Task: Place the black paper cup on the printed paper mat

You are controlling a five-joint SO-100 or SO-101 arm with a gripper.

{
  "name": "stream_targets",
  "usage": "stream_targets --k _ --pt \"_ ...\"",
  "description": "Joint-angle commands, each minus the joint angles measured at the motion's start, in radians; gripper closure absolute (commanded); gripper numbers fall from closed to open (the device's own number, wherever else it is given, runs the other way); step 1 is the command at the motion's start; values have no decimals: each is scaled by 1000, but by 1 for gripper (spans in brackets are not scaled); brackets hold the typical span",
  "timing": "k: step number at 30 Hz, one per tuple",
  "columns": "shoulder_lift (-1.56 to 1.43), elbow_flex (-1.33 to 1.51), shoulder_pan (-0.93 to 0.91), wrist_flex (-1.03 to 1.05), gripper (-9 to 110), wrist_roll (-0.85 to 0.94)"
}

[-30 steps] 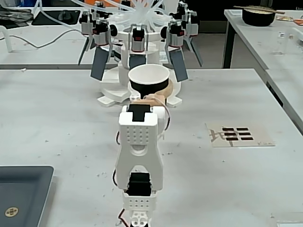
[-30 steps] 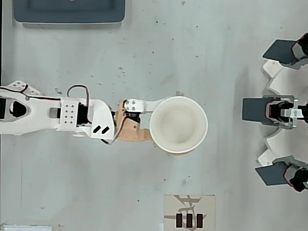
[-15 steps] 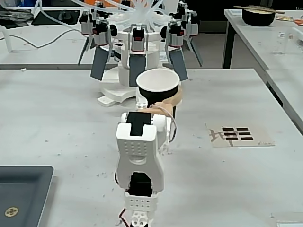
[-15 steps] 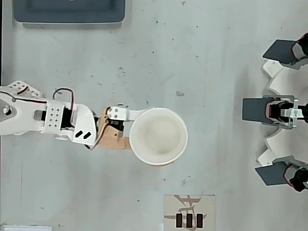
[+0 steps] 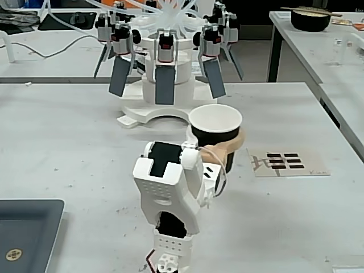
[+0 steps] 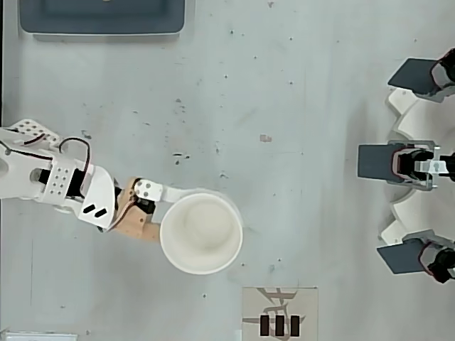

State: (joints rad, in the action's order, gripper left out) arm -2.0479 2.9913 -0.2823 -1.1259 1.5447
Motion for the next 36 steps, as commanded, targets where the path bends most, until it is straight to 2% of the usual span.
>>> stream_targets --k 1,17,36 --pt "-3 -5 -51 -44 90 -15" --pt "258 -267 -204 -74 91 -35" --pt "689 -802 -287 43 89 -44"
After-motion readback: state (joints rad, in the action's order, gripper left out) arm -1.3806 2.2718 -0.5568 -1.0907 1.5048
